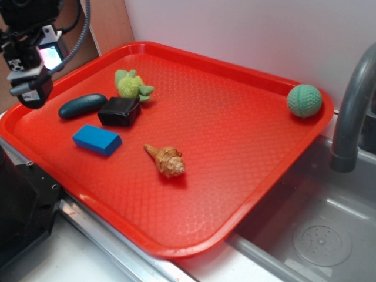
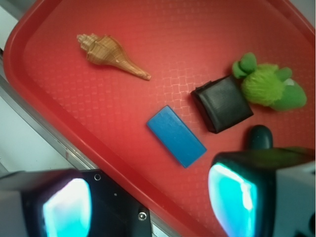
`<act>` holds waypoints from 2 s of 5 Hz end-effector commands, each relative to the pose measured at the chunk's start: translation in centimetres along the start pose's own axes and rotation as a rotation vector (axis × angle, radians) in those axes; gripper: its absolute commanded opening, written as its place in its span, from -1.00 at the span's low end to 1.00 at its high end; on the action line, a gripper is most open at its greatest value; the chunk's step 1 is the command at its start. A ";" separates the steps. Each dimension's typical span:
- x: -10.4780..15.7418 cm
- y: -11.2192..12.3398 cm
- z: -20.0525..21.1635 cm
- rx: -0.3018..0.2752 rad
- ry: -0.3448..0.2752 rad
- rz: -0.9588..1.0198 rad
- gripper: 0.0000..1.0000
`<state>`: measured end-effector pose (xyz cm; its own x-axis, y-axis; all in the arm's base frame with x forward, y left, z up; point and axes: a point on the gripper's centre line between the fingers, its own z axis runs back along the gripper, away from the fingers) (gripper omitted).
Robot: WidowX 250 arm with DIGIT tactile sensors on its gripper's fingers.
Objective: Grab the blue block.
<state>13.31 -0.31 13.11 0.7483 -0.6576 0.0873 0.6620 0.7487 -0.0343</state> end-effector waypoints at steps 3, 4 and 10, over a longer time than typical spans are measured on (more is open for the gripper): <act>0.2 2.6 -8.0 -0.008 0.051 -0.119 1.00; 1.3 2.8 -9.4 -0.027 0.061 -0.166 1.00; 0.0 0.2 -5.4 0.078 0.017 -0.361 1.00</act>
<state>13.40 -0.27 7.32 0.4811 -0.8749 0.0552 0.8729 0.4839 0.0624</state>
